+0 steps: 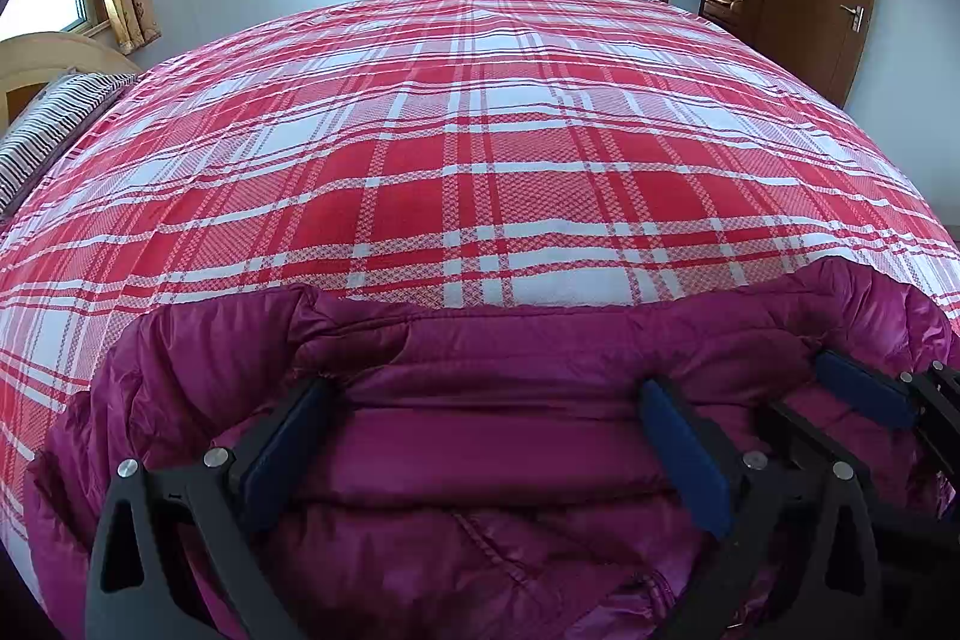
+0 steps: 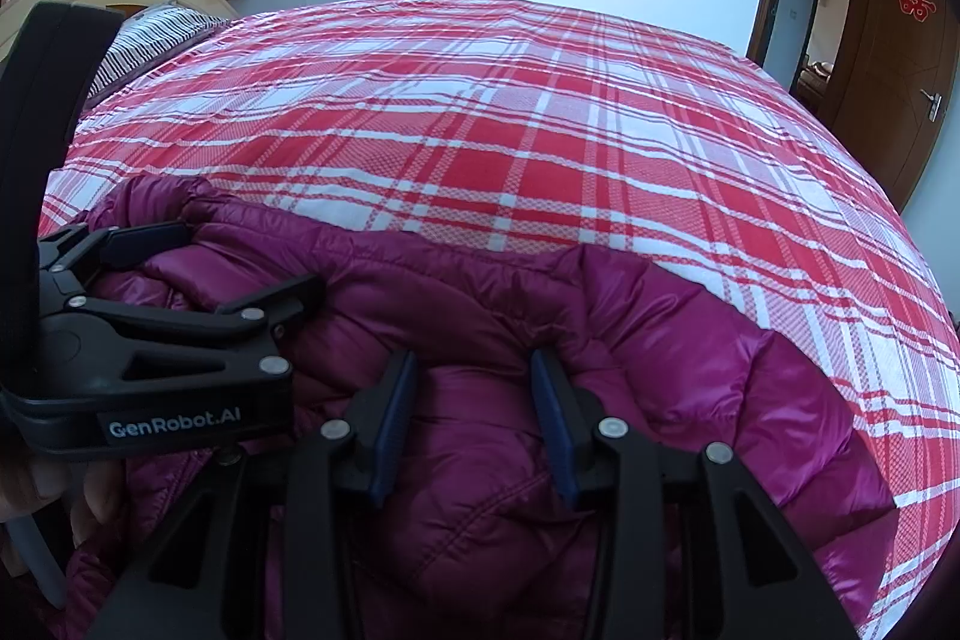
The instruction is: Fold large clothes
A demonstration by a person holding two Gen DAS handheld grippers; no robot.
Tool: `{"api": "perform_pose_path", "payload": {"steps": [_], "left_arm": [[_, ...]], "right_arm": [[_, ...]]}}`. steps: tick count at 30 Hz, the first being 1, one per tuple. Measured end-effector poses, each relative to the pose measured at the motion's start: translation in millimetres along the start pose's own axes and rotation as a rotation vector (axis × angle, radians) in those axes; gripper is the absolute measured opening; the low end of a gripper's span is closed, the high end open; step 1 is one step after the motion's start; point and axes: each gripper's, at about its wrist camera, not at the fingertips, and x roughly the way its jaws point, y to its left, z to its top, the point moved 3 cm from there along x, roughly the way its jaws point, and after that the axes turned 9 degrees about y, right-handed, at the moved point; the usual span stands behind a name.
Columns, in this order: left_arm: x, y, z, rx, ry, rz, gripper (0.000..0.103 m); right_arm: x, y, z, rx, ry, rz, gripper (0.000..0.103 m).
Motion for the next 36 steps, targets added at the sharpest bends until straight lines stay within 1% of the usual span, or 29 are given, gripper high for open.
{"api": "perform_pose_path", "payload": {"steps": [21,26,28,30,31,32,34,35,36], "left_arm": [[0,0,1,0.006,0.002,0.014,0.102],[0,-6,2,0.023,0.008,0.048,0.103],[-1,-6,5,0.029,0.024,0.052,0.103],[-6,-5,9,0.043,0.055,0.044,0.102],[-15,-3,12,0.044,0.070,0.042,0.102],[-26,1,12,0.029,0.061,0.019,0.102],[-67,18,11,-0.036,-0.016,-0.057,0.102],[-91,29,5,-0.056,-0.053,-0.077,0.102],[-111,40,-4,-0.071,-0.078,-0.100,0.102]], "right_arm": [[1,1,1,-0.005,0.005,-0.006,0.043],[2,2,1,-0.014,0.008,-0.021,0.043],[2,4,1,-0.024,0.011,-0.035,0.043],[3,3,3,-0.026,0.017,-0.032,0.043],[2,1,4,-0.023,0.021,-0.020,0.043],[1,-2,5,-0.025,0.027,-0.005,0.044],[-5,-3,7,-0.054,0.039,0.012,0.049],[-14,-4,7,-0.064,0.037,0.014,0.059],[-27,-6,6,-0.050,0.011,0.026,0.071]]}}
